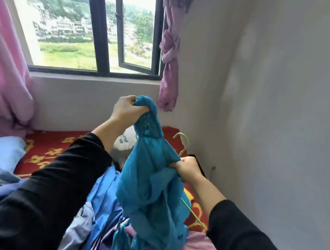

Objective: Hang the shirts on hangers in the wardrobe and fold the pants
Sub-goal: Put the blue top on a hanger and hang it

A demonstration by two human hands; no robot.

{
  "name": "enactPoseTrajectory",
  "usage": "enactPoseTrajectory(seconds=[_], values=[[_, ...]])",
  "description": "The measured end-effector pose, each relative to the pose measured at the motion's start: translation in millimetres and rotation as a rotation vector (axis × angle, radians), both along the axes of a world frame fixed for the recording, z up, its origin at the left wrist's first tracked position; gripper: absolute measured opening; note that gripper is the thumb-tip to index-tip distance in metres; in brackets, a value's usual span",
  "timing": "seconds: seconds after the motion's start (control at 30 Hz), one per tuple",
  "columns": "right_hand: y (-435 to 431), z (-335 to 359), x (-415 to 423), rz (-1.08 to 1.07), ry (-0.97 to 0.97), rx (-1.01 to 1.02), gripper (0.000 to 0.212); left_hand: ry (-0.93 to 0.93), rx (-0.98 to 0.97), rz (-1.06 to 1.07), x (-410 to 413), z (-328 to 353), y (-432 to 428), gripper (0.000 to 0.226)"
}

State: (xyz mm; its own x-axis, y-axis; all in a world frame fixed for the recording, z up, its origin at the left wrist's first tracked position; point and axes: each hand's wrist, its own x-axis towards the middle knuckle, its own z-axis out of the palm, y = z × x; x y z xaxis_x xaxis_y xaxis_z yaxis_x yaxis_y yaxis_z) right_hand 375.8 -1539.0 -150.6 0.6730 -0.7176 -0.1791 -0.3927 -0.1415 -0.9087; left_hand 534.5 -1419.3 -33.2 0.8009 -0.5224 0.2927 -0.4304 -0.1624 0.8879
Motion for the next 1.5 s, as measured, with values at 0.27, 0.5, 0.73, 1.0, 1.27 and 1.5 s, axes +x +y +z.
enactPoseTrajectory(seconds=[0.27, 0.5, 0.73, 1.0, 1.27, 1.5], values=[[16.7, 26.7, 18.3, -0.178, -0.162, 0.4, 0.024, 0.06, 0.466, -0.195, -39.1, -116.8, 49.0, 0.026], [15.8, 37.9, 21.6, -0.129, -0.2, 0.383, 0.027, -0.065, 0.719, -0.427, -77.8, -168.9, 42.7, 0.036], [-18.7, 40.1, 2.8, -0.034, -0.168, 0.135, 0.035, 0.203, 0.393, -0.291, -47.8, -83.6, 37.9, 0.036], [-27.7, 48.4, -13.1, -0.389, -0.525, 0.215, 0.053, 0.411, 0.19, -0.339, -33.5, -48.5, 43.2, 0.035], [-20.2, 70.0, -17.0, -0.182, -0.834, 0.473, 0.048, 0.569, -0.006, -0.346, -33.0, -64.2, 53.6, 0.023], [3.0, 21.5, -9.0, -0.115, -0.695, 0.457, 0.039, 0.709, -0.26, -0.448, -27.2, -51.3, 57.5, 0.023]])
